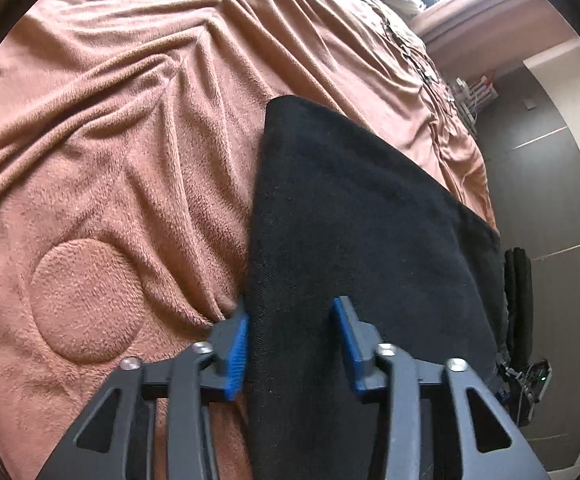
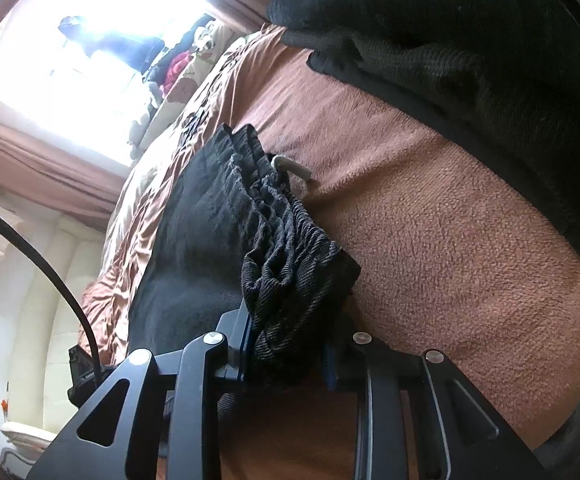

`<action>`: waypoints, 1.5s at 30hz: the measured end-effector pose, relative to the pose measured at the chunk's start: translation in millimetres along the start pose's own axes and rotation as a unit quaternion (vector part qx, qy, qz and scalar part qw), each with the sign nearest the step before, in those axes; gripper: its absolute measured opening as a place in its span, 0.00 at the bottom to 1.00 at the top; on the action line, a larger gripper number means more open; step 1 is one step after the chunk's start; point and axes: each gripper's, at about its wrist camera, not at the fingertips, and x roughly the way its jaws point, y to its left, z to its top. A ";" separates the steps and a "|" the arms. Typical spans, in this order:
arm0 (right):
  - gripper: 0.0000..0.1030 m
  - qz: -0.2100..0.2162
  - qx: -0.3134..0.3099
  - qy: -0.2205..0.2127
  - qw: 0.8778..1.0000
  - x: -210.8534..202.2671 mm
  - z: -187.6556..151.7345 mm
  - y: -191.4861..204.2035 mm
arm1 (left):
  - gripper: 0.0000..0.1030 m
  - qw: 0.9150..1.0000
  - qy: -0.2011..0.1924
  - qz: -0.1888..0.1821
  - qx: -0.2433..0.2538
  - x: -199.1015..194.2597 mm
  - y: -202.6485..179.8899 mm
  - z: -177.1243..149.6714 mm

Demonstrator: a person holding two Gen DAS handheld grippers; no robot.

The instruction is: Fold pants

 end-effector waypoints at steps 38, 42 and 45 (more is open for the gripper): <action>0.22 0.023 -0.131 0.060 0.989 64.4 -67.3 146.0 | 0.05 0.991 -0.130 -0.011 -0.012 -203.3 65.7 3.0; 0.24 0.022 -0.143 0.080 0.986 86.3 -74.0 155.6 | 0.05 0.989 -0.147 0.004 -0.025 -222.6 92.3 0.0; 0.38 -0.020 -0.149 0.103 0.983 103.7 -79.1 154.6 | 0.07 0.990 -0.133 0.011 -0.048 -216.1 117.0 -3.0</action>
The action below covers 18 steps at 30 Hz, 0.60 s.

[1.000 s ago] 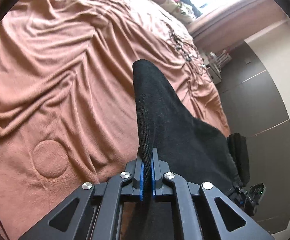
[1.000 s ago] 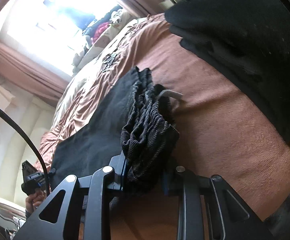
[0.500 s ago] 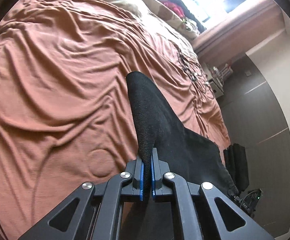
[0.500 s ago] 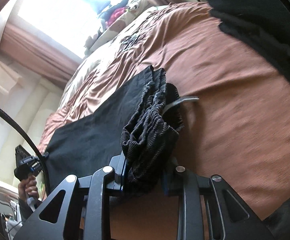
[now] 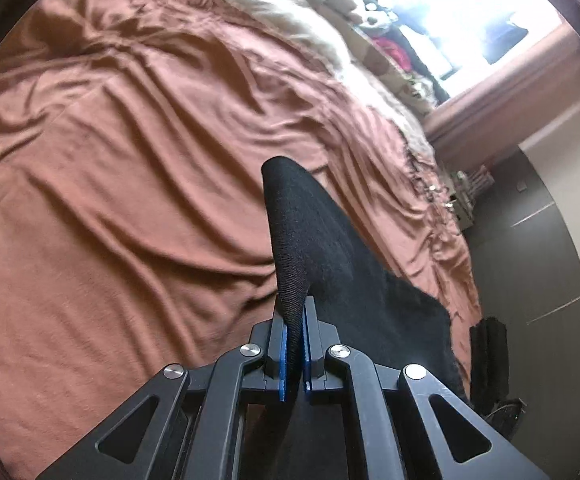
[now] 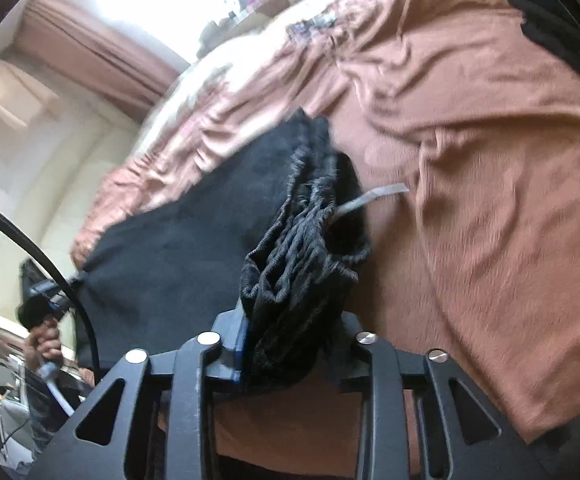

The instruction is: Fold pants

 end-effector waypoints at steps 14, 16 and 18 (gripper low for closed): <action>0.56 0.056 0.045 -0.056 0.996 -42.2 15.8 -35.4 | 0.42 0.998 0.007 0.063 -0.002 -11.6 34.8 -40.2; 0.56 0.083 0.052 -0.044 0.994 -34.5 13.4 -39.0 | 0.42 0.998 0.011 0.063 -0.006 -13.8 38.1 -47.2; 0.56 0.096 0.059 -0.030 0.993 -23.5 10.3 -44.8 | 0.42 0.998 0.016 0.063 -0.013 -16.9 42.9 -56.8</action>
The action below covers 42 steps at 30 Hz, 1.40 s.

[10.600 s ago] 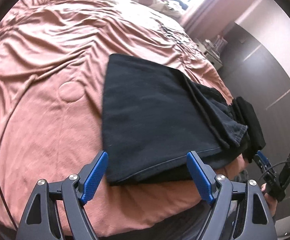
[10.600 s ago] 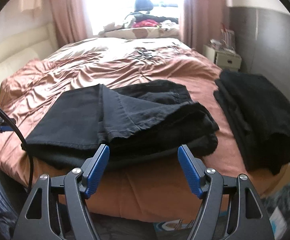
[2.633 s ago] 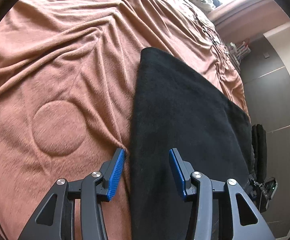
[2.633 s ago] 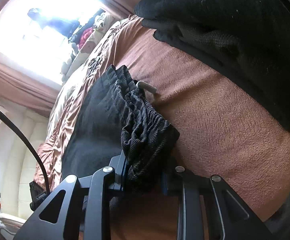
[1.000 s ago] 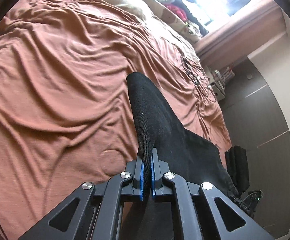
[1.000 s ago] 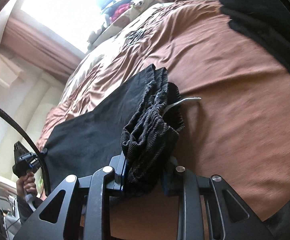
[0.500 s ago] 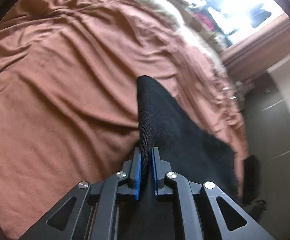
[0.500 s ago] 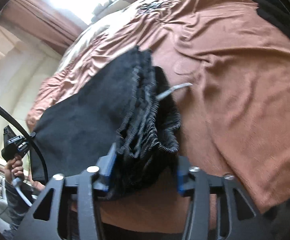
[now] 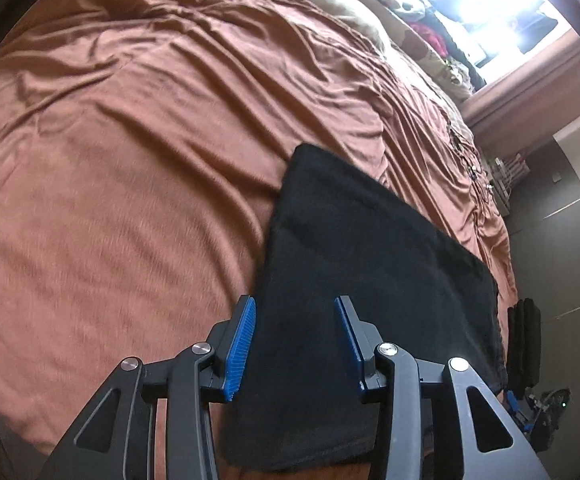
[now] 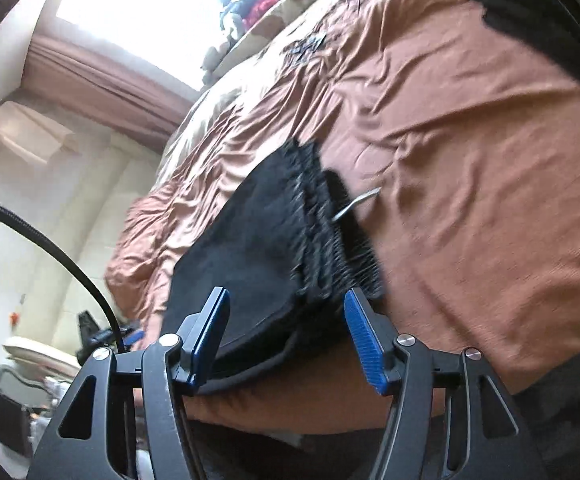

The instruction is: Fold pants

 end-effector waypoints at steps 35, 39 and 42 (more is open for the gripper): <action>0.07 -0.011 -0.046 -0.001 0.999 39.6 5.5 38.1 | 0.46 1.000 0.016 -0.002 -0.027 11.5 23.9 -72.3; 0.07 -0.013 -0.038 -0.008 0.999 27.9 -5.2 28.1 | 0.46 1.000 0.013 -0.012 -0.024 11.1 21.2 -71.6; 0.07 -0.033 -0.037 -0.001 0.999 28.3 -12.3 13.5 | 0.46 0.999 0.016 -0.020 -0.027 16.9 20.1 -69.4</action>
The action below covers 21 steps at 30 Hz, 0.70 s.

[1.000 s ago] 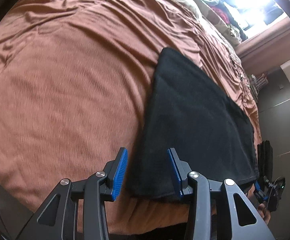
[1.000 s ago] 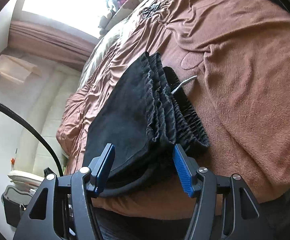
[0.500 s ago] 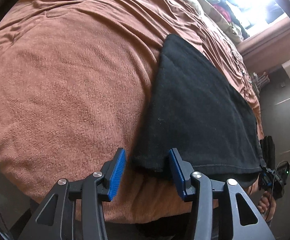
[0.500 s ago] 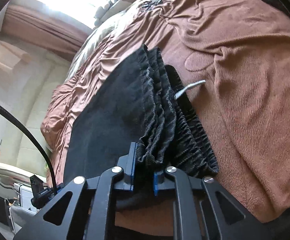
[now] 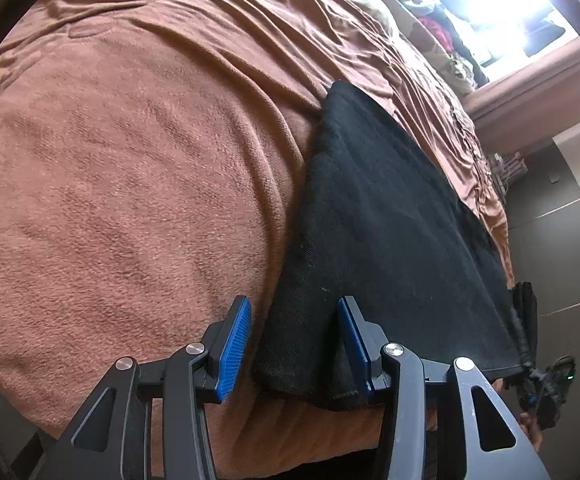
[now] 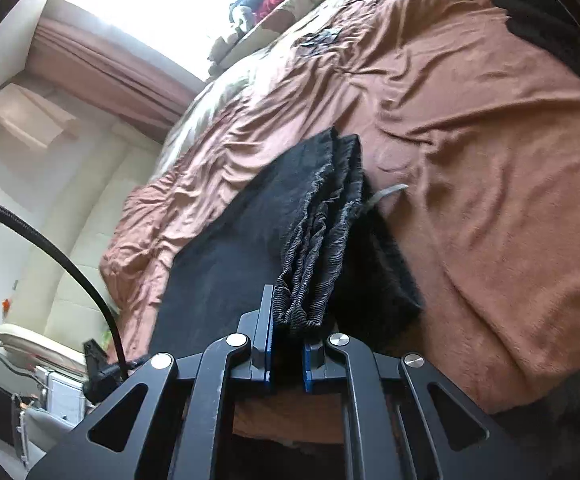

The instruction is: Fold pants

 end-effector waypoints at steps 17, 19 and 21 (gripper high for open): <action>0.55 -0.013 0.045 0.022 0.999 -6.7 -5.2 -29.9 | 0.46 0.998 0.006 -0.058 -0.022 15.6 6.9 8.6; 0.55 -0.012 0.059 0.033 0.998 -1.9 -8.2 -37.3 | 0.46 0.997 0.009 -0.065 -0.028 18.6 8.5 9.3; 0.55 -0.008 0.070 0.042 0.997 6.1 -9.6 -43.5 | 0.45 0.997 0.008 -0.065 -0.028 18.7 7.3 9.1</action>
